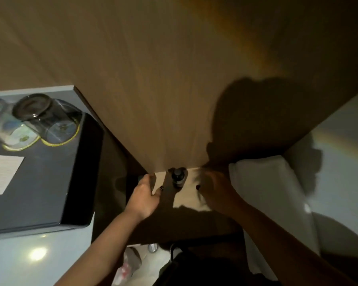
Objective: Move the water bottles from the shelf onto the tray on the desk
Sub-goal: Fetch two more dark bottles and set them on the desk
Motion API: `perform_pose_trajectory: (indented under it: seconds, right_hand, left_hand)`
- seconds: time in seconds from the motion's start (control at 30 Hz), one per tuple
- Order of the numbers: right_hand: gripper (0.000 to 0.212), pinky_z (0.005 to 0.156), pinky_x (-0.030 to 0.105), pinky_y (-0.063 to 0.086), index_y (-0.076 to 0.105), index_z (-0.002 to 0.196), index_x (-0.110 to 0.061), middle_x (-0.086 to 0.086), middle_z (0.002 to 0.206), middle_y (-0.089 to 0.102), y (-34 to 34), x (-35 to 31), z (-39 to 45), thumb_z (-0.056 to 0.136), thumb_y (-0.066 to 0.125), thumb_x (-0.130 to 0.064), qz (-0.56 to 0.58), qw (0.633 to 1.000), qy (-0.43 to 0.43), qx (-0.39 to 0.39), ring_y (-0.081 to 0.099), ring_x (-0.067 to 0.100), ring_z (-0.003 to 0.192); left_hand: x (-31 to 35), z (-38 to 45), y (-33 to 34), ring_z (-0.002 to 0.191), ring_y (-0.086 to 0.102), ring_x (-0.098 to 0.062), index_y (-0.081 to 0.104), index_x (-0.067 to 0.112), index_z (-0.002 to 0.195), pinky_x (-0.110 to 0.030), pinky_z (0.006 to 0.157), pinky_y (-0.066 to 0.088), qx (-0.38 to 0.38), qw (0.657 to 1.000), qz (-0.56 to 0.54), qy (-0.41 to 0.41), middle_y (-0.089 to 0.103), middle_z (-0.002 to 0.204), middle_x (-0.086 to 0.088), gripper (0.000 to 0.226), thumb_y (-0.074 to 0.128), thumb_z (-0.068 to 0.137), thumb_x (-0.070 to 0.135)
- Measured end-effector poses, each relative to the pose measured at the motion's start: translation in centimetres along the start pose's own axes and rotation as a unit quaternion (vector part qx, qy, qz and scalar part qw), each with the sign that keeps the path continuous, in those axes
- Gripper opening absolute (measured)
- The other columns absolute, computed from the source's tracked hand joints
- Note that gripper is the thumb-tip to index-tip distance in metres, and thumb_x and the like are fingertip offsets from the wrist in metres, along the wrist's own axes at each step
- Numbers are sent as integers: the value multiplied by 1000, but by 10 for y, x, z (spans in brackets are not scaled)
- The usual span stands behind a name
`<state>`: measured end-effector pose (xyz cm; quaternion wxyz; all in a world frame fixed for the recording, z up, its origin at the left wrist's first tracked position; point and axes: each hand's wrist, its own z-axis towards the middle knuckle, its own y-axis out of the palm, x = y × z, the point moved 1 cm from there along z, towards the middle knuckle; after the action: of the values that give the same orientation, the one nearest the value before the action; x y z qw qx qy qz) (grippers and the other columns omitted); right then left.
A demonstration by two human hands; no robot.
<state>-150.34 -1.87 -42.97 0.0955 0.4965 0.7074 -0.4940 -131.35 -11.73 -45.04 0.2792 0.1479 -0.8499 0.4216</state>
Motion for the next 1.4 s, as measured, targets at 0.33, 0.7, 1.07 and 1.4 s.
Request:
perform_pose_trajectory:
  seconds: [0.33, 0.7, 1.07, 1.4]
  right_hand:
    - [51, 94, 26, 39, 42, 136, -12, 6, 144, 37, 68, 24, 84, 91, 59, -27, 38, 999, 14, -34, 45, 15, 114]
    - [45, 95, 27, 37, 46, 133, -7, 13, 133, 51, 137, 83, 159, 91, 57, -20, 26, 999, 18, -31, 49, 27, 121]
    - [54, 105, 35, 38, 34, 141, -17, 9, 141, 40, 163, 108, 155, 93, 52, -36, -77, 994, 41, -73, 40, 24, 129]
    - [51, 75, 5, 34, 40, 137, -24, 0, 141, 40, 144, 83, 151, 90, 58, -25, 11, 986, -163, 10, 38, 2, 116]
  left_hand:
    - [-57, 81, 40, 126, 47, -27, 36, 18, 140, -39, 108, 36, 139, 944, -249, -164, 47, 139, -7, 53, 57, 92, 11]
    - [-119, 175, 87, 131, 41, -35, 19, 18, 149, -39, 106, 35, 169, 953, -169, -185, 39, 144, -19, 63, 51, 95, 17]
    - [-136, 176, 93, 130, 45, -29, 41, 6, 136, -34, 107, 32, 200, 936, -201, -211, 51, 137, -16, 39, 43, 99, 20]
    - [-91, 104, 72, 100, 51, -10, 48, 24, 121, -28, 88, 36, 195, 916, -313, -157, 53, 106, 8, 26, 49, 96, 18]
